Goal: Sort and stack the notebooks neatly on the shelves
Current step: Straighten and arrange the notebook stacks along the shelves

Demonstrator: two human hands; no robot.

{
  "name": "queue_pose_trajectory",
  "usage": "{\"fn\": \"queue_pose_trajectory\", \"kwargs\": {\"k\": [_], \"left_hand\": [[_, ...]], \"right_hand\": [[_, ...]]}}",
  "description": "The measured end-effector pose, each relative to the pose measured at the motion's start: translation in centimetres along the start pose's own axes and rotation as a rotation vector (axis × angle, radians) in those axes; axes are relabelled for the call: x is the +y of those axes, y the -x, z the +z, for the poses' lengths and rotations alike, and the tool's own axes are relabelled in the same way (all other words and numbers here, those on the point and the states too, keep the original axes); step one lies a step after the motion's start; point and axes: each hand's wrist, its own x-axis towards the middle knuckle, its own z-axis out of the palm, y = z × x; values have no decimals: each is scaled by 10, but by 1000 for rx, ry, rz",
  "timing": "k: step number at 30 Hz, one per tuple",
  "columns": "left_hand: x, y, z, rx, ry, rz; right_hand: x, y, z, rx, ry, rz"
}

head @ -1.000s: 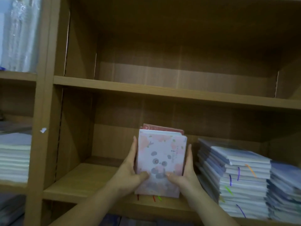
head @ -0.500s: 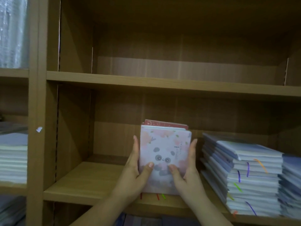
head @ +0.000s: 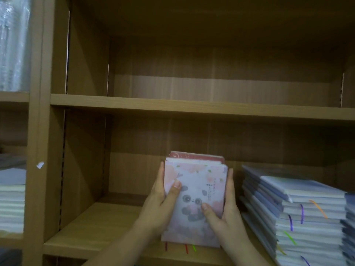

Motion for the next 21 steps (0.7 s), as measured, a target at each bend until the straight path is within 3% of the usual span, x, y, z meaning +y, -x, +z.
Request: {"fn": "queue_pose_trajectory", "kwargs": {"k": [4, 8, 11, 21], "left_hand": [[19, -1, -9, -64, -140, -11], [52, -7, -32, -121, -357, 164], [67, -15, -37, -198, -386, 206], [60, -13, -37, -102, -504, 274]], "right_hand": [[-3, -5, -7, -19, -91, 20], [-15, -2, -14, -102, -177, 84], [-18, -1, -12, -96, -201, 125], [-27, -6, -8, -65, -99, 235]]}}
